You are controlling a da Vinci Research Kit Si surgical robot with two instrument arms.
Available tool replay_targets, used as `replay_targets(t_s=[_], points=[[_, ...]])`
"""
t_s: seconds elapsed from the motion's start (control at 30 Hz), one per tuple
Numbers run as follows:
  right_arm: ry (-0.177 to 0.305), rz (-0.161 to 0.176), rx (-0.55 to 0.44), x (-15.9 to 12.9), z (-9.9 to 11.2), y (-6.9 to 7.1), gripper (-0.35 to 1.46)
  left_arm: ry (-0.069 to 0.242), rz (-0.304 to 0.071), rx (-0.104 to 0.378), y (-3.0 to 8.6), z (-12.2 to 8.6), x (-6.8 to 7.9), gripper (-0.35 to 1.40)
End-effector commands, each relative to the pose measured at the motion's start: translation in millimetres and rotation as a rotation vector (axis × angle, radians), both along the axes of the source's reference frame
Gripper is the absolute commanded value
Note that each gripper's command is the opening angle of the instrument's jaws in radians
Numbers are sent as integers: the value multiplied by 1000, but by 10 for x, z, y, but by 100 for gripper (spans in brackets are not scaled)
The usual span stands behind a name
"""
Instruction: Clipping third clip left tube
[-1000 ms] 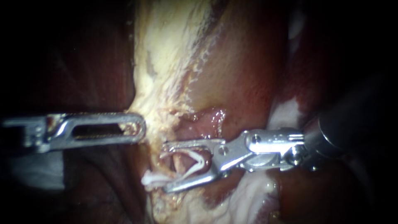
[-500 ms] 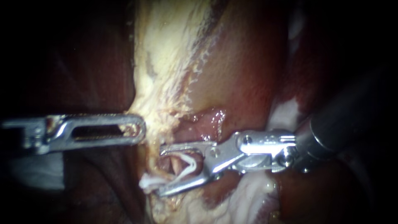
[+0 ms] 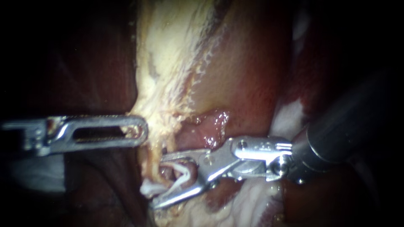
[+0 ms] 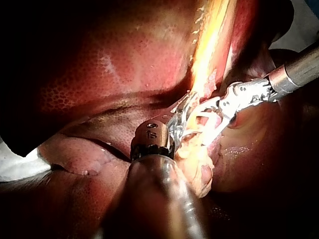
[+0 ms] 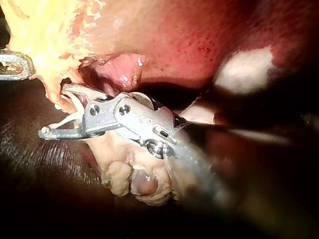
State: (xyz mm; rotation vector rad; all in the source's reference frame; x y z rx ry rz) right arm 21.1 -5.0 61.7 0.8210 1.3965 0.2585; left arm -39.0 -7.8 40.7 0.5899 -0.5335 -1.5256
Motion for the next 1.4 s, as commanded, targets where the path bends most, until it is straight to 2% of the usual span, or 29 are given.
replay_targets(t_s=[0.03, 0.33, 0.73, 0.8, 1.03, 1.17, 1.4], points=[[4, 0, 11, 0, -1, 0, 60, 0, 0, 0, 0, 1, 0, -35], [66, -20, 82, 10, -6, -2, 60, -2, 3, 0, 3, 7, 3, -35], [101, -5, 121, 24, -6, 2, 60, -1, 2, 0, 3, 6, 2, -35], [102, -7, 124, 23, -6, 6, 59, -1, 2, 0, 3, 6, 2, -35], [105, 37, 141, 15, -8, 27, 58, -1, 2, 0, 3, 6, 2, -35], [104, 48, 159, 12, -8, 36, 57, -1, 2, 0, 3, 5, 2, -35], [104, 53, 216, 12, -8, 38, 57, 0, 1, 0, 2, 3, 1, -35]])
